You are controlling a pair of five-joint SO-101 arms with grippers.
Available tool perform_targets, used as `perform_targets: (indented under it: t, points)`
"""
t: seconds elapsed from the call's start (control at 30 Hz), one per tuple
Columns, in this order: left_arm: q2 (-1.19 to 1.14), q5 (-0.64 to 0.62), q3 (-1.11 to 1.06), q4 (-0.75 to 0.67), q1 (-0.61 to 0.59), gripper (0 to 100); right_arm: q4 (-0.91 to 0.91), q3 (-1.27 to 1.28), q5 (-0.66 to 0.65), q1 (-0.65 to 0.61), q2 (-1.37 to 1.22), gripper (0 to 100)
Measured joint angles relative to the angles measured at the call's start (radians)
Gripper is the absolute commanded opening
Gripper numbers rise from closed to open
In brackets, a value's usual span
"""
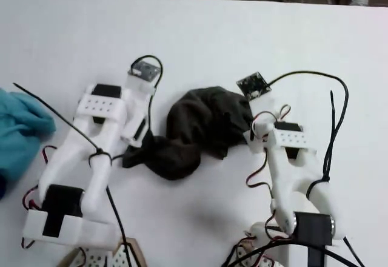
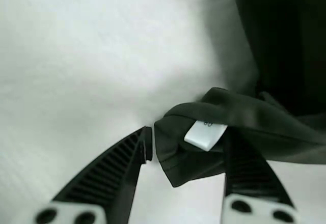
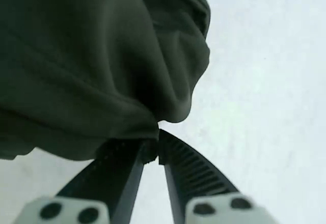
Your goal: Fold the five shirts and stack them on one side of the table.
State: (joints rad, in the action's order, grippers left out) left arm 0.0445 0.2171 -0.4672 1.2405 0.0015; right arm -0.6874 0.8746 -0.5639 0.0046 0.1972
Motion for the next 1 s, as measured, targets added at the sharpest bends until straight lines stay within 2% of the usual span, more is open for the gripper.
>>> perform_targets:
  t: [0.07, 0.23, 0.3, 0.77, 1.0]
  points:
    - [0.0, 0.0, 0.0, 0.0, 0.0, 25, -0.014, 0.0, 0.0, 0.0, 0.0, 6.1]
    - [0.0, 0.0, 0.0, 0.0, 0.0, 25, -0.061, 0.0, 0.0, 0.012, 0.0, 27.5]
    - [0.0, 0.0, 0.0, 0.0, 0.0, 25, -0.092, 0.0, 0.0, 0.011, 0.0, 31.0]
    - [0.0, 0.0, -0.003, 0.0, 0.0, 25, -0.224, -0.003, 0.0, 0.011, 0.003, 27.9]
    - [0.0, 0.0, -0.003, 0.0, 0.0, 25, -0.37, -0.003, 0.002, -0.018, 0.239, 27.9]
